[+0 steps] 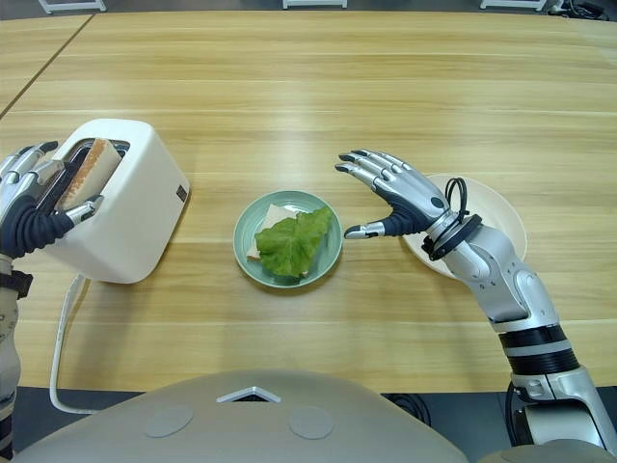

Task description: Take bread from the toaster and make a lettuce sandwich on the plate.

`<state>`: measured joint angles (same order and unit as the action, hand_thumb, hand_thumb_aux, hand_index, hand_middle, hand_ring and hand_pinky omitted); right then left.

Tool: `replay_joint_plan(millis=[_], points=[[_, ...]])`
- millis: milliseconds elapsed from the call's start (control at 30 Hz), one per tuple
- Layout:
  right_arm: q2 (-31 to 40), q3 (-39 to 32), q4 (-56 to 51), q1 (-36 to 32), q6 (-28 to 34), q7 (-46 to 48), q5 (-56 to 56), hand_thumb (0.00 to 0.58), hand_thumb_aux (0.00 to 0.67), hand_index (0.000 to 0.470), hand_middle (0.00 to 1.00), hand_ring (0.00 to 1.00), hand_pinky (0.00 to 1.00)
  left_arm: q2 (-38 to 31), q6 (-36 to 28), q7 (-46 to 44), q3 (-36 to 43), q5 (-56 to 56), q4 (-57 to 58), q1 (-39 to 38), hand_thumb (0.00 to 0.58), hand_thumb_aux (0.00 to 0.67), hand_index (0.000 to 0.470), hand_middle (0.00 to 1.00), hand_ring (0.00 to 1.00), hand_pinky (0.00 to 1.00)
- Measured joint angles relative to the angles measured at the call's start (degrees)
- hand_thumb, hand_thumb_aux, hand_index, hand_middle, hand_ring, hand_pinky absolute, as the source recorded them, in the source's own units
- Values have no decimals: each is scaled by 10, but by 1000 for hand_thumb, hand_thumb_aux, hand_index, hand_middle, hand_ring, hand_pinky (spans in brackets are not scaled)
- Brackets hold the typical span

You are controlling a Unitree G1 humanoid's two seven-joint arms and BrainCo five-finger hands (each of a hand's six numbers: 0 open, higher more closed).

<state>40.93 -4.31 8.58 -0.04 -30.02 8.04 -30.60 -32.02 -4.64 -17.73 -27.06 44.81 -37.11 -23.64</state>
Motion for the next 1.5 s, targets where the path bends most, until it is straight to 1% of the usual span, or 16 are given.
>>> replay_joint_plan(millis=[33, 67, 200, 233, 267, 367, 533, 667, 733, 833, 933, 1000, 1067, 1233, 1367, 1500], points=[[-2, 0, 0, 0, -1, 0, -4, 0, 0, 0, 0, 0, 0, 0, 1, 1, 2, 1, 9, 0, 516, 447, 313, 0, 0, 0], [-4, 0, 0, 0, -1, 0, -9, 0, 0, 0, 0, 0, 0, -1, 1, 2, 3, 1, 13, 0, 545, 504, 354, 0, 0, 0], [-8, 0, 0, 0, -3, 0, -11, 0, 0, 0, 0, 0, 0, -5, 4, 14, 3, 2, 24, 1, 559, 541, 380, 0, 0, 0], [-8, 0, 0, 0, -3, 0, -12, 0, 0, 0, 0, 0, 0, -5, 4, 15, 3, 2, 25, 1, 565, 562, 394, 0, 0, 0], [-9, 0, 0, 0, -4, 0, -12, 0, 0, 0, 0, 0, 0, -5, 5, 17, 3, 2, 25, 1, 580, 670, 470, 0, 0, 0], [-10, 0, -1, 0, -6, 0, -17, 0, 0, 0, 0, 0, 0, -5, 11, 22, 3, -2, 26, 1, 580, 670, 470, 0, 0, 0], [-11, 0, -2, -1, -7, -1, -22, 0, 0, 0, 0, 0, 0, -2, 38, 59, -15, -55, 19, 21, 580, 670, 470, 0, 0, 0], [-12, 0, -5, -1, -8, -4, -31, 0, 0, 0, 0, 0, 0, -5, 67, 88, -54, -112, 20, 57, 580, 670, 470, 0, 0, 0], [-13, 1, -6, 0, -8, -8, -32, 0, 0, 0, 0, 0, 0, -13, 75, 91, -73, -154, 37, 89, 580, 670, 470, 0, 0, 0], [-15, 3, -10, -1, -8, -14, -33, 0, 0, 0, 0, 0, 0, -35, 73, 89, -102, -215, 57, 143, 580, 670, 470, 0, 0, 0], [-17, 3, -16, -3, -8, -19, -34, 0, 0, 0, 0, 0, 0, -36, 53, 73, -104, -266, 35, 177, 580, 670, 470, 0, 0, 0], [-20, 3, -22, -7, -8, -23, -36, 0, 0, 0, 0, 0, 0, -36, 37, 64, -84, -286, 16, 195, 580, 670, 470, 0, 0, 0], [-22, 0, -30, -17, -9, -26, -40, 0, 0, 0, 0, 0, 0, -28, 20, 58, -45, -294, -2, 215, 580, 670, 470, 0, 0, 0], [-36, -15, -48, -36, -12, -34, -55, 0, 0, 0, 0, 0, 0, 31, 8, 51, 90, -301, -13, 218, 580, 670, 470, 0, 0, 0], [-43, -26, -64, -56, -18, -37, -56, 0, 0, 0, 0, 0, 0, 83, 16, 65, 212, -251, 3, 202, 580, 670, 470, 0, 0, 0], [-44, -30, -74, -62, -21, -43, -57, 0, 0, 0, 0, 0, 0, 94, 51, 91, 301, -160, 59, 209, 580, 670, 470, 0, 0, 0]])
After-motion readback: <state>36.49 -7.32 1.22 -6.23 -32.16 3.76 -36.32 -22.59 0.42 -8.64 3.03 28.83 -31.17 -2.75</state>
